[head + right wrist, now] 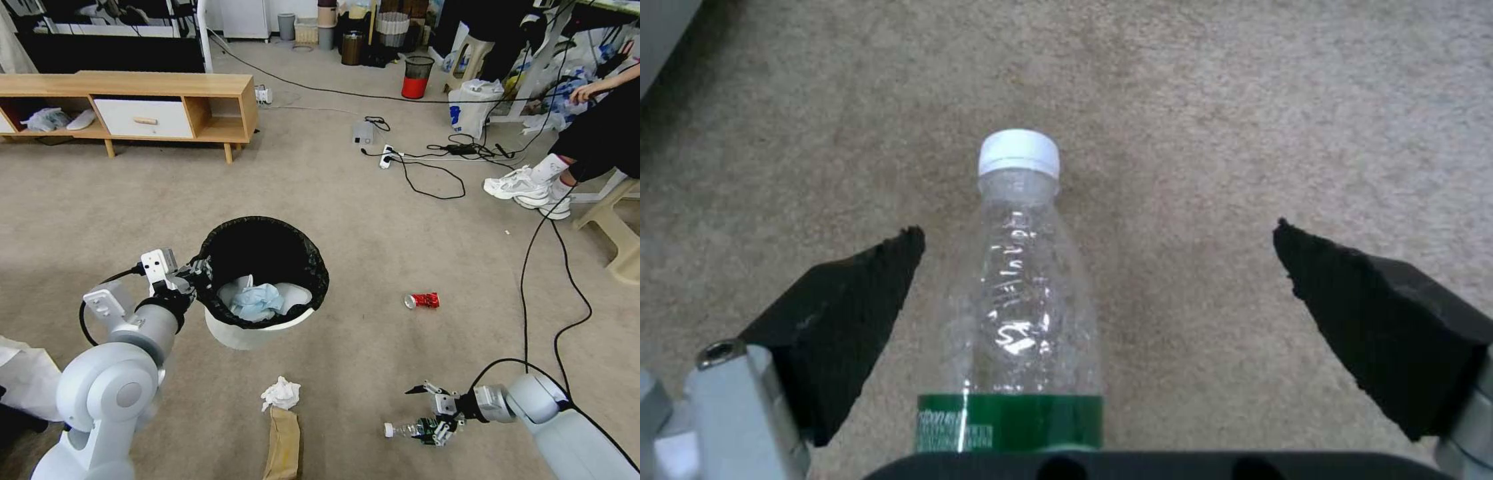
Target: Pick up the trash bin and place the garbage on the floor into it.
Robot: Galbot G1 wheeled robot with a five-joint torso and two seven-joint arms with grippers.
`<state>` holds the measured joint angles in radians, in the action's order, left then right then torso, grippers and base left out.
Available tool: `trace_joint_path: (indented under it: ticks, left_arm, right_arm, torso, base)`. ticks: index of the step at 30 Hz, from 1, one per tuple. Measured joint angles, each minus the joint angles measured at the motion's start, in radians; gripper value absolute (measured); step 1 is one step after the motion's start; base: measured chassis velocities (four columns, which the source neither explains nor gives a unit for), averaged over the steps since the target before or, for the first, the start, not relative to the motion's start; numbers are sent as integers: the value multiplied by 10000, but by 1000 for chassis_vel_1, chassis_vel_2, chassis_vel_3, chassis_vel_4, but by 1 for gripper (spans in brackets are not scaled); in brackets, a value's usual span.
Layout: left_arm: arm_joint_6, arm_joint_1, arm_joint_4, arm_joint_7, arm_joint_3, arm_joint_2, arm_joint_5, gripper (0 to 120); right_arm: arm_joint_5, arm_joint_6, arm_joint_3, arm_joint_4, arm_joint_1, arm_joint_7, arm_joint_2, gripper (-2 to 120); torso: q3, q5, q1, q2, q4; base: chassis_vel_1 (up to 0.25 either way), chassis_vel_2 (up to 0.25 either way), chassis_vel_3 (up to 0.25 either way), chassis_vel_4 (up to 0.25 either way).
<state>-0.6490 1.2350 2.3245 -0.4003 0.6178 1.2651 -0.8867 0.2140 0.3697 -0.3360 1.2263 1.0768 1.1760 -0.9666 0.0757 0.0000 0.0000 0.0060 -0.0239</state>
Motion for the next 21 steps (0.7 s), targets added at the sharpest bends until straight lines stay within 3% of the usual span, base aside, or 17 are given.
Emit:
trace_joint_path:
  ticks: [21]
  left_arm:
    - [24, 31, 36, 19, 22, -41, 5, 7]
  right_arm:
    - [1095, 117, -86, -730, -128, -193, -597, 100]
  torso:
    - [-1, 0, 0, 2, 0]
  base:
    - [0, 0, 0, 0]
